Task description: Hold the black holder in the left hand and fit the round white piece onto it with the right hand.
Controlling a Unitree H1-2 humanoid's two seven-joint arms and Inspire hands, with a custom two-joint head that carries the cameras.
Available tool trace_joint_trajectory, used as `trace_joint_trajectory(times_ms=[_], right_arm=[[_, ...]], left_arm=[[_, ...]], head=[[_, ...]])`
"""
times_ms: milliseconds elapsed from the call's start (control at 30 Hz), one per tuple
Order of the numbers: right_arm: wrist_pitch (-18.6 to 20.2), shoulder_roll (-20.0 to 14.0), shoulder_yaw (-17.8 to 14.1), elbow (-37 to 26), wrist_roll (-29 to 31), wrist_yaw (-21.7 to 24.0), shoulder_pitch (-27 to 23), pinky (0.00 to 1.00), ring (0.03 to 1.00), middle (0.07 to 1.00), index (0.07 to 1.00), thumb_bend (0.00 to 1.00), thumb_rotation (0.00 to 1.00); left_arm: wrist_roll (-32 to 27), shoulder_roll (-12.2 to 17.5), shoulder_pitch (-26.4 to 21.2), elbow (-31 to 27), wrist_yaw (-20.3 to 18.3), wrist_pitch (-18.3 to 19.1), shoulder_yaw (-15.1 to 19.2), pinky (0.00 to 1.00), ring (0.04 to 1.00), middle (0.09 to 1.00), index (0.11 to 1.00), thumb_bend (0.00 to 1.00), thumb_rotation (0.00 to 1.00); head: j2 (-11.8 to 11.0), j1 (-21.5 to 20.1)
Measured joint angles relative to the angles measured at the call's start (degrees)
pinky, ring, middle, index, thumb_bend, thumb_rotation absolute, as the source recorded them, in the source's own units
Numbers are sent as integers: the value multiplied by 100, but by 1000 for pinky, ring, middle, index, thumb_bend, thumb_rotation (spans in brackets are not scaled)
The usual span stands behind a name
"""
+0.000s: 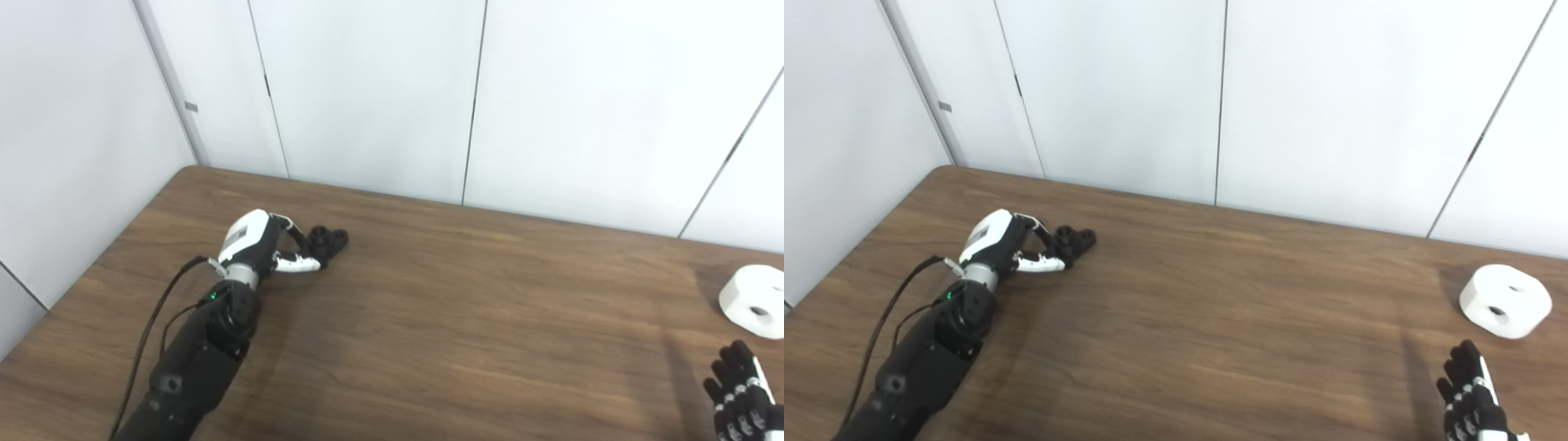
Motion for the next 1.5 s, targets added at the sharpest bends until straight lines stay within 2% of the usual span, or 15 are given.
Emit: trace_joint_trajectory(times_ms=[133, 467, 600, 767, 1033, 1133, 1267, 1400, 1500], right_arm=[[4, 0, 3, -38, -1, -3, 1, 1000, 1000, 1000, 996, 640, 1000], [42, 7, 42, -152, -98, -40, 1, 1000, 1000, 1000, 988, 623, 1000], [50, 20, 73, -201, -117, -60, 1, 1000, 1000, 993, 984, 592, 1000], [84, 26, 119, -370, -149, -85, 0, 1000, 1000, 990, 987, 563, 1000], [247, 53, 322, -617, -366, -224, -6, 1000, 1000, 971, 973, 554, 971], [404, 68, 402, -752, -377, -280, -7, 1000, 1000, 975, 974, 558, 965], [574, 76, 494, -1029, -469, -353, -15, 1000, 1000, 974, 975, 567, 969], [728, 83, 563, -1157, -551, -468, -21, 1000, 1000, 971, 978, 587, 977], [846, 84, 593, -1242, -607, -527, -27, 1000, 1000, 978, 978, 590, 991]], left_arm=[[-44, -21, 124, -444, -215, 0, -37, 878, 919, 801, 487, 516, 42], [194, -114, 585, -1618, -763, -20, -620, 974, 910, 799, 486, 519, 46], [199, -236, 750, -2069, -913, -50, -741, 947, 904, 794, 486, 519, 46], [268, -261, 879, -2339, -1129, -87, -947, 933, 895, 788, 486, 520, 47], [748, -260, 1186, -2655, -1295, -694, -1463, 929, 858, 770, 485, 521, 49], [927, -256, 1265, -2823, -1425, -922, -1572, 887, 838, 760, 485, 521, 48], [1027, -270, 1414, -2954, -1500, -1254, -1692, 885, 838, 760, 485, 521, 48], [1069, -370, 1579, -3015, -1590, -1439, -1759, 871, 835, 758, 485, 521, 48], [1097, -470, 1631, -3016, -1591, -1739, -1816, 864, 830, 752, 485, 521, 48]], head=[[61, -132], [228, -430], [360, -685], [545, -975], [887, -1467], [1011, -1555], [1151, -1678], [1257, -1784], [1309, -1828]])
